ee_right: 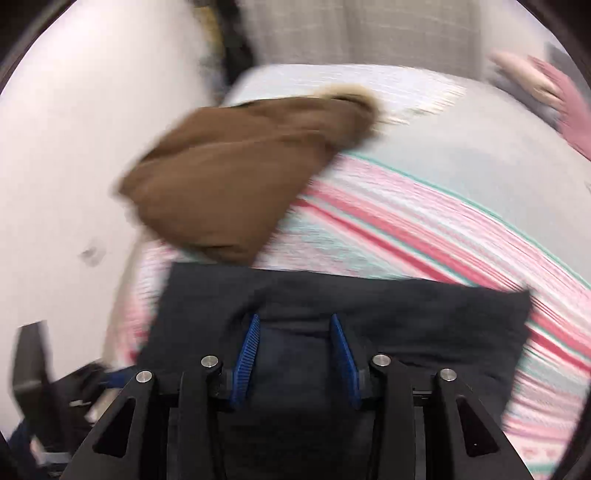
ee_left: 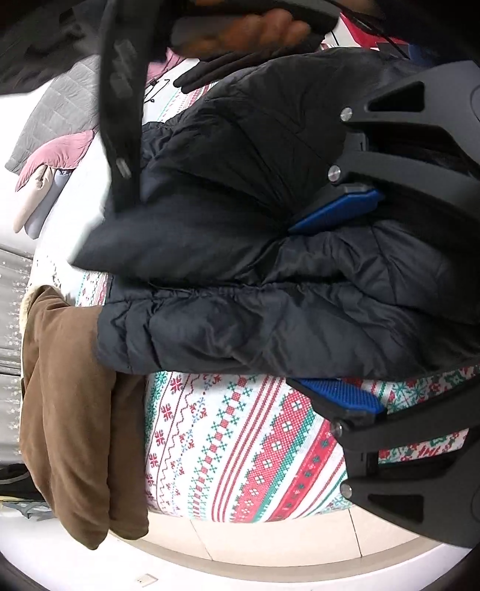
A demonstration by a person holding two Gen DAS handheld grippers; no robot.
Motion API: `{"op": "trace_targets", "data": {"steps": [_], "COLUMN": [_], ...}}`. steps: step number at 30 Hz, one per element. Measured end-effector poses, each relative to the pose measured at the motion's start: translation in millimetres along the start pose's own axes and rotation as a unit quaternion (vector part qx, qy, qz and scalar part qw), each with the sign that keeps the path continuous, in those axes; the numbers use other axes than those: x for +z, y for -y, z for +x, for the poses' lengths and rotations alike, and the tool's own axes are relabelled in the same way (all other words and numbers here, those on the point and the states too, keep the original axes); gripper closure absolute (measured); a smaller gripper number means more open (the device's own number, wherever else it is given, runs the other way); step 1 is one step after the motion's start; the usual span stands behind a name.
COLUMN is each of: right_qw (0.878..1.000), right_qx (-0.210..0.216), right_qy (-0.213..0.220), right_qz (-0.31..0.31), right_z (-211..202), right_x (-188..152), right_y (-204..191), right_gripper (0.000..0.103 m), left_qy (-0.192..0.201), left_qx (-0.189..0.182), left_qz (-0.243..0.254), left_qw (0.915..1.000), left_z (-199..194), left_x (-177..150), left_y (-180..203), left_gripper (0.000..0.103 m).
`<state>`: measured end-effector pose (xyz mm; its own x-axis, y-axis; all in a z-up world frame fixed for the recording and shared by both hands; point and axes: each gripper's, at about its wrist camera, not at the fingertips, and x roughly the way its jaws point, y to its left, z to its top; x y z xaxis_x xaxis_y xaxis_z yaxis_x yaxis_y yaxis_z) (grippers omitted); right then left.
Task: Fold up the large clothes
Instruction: 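Press the folded jacket flat with the right tool while the left tool holds its edge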
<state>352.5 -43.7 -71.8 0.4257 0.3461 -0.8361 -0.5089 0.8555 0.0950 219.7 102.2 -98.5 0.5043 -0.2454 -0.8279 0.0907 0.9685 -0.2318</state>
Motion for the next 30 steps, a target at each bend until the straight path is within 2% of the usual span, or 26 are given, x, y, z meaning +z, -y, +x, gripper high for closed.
{"op": "trace_targets", "data": {"steps": [1,2,4,8,12,17,21,23,26,30], "right_qw": [1.000,0.999,0.998,0.999,0.998,0.999,0.999,0.999,0.998,0.996], "right_qx": [-0.017,-0.030,-0.035,-0.012,-0.035,-0.039,-0.045,-0.033,-0.033,-0.032], "right_qy": [-0.008,-0.015,-0.028,-0.047,-0.047,-0.030,-0.005,0.006,0.017,0.002], "right_qz": [-0.023,-0.039,-0.042,0.007,-0.005,0.003,0.012,0.024,0.040,0.077], "right_z": [11,21,45,84,85,89,55,27,-20,-59], "right_x": [2,4,9,2,-4,-11,-18,-27,-57,-116], "right_y": [-9,-14,-13,7,1,3,-1,-1,3,17], "right_gripper": [0.078,0.082,0.083,0.085,0.086,0.086,0.083,0.073,0.071,0.071], "left_qy": [0.000,0.001,0.007,0.006,0.001,0.000,-0.006,-0.004,-0.003,-0.017], "left_qx": [0.000,0.003,0.011,0.009,0.010,0.012,0.002,0.005,0.006,0.005], "left_qz": [-0.002,-0.002,-0.002,-0.011,-0.008,-0.001,0.003,0.010,0.013,0.024], "left_qw": [1.0000,1.0000,0.9999,0.9999,0.9999,0.9999,1.0000,0.9999,0.9999,0.9996], "left_z": [-1,-1,-5,-6,-1,-1,0,-1,-3,-6], "left_x": [0,-1,-1,0,-2,-3,-5,-4,-5,1], "left_y": [-2,-4,-7,-14,-13,-12,-9,-7,-6,-6], "left_gripper": [0.027,0.027,0.027,0.027,0.027,0.027,0.027,0.027,0.027,0.027]}}
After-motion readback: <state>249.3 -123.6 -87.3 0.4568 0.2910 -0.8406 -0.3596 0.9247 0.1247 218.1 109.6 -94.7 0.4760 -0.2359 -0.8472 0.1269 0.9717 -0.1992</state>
